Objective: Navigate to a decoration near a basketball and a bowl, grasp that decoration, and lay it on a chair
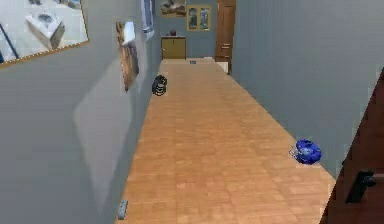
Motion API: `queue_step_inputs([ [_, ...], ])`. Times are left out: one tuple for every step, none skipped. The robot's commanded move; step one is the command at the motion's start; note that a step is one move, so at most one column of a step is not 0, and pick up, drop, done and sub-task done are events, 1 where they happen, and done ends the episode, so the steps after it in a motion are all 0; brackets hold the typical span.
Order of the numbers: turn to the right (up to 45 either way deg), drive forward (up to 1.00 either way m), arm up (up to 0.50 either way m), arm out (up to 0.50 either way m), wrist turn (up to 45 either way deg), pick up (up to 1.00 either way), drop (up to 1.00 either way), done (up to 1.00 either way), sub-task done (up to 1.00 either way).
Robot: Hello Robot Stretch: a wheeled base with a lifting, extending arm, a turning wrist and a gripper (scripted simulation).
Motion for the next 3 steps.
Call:
queue_step_inputs([
  [0.0,1.00,0.00,0.00,0.0,0.00,0.00,0.00,0.00],
  [0.0,1.00,0.00,0.00,0.0,0.00,0.00,0.00,0.00],
  [0.0,1.00,0.00,0.00,0.0,0.00,0.00,0.00,0.00],
])
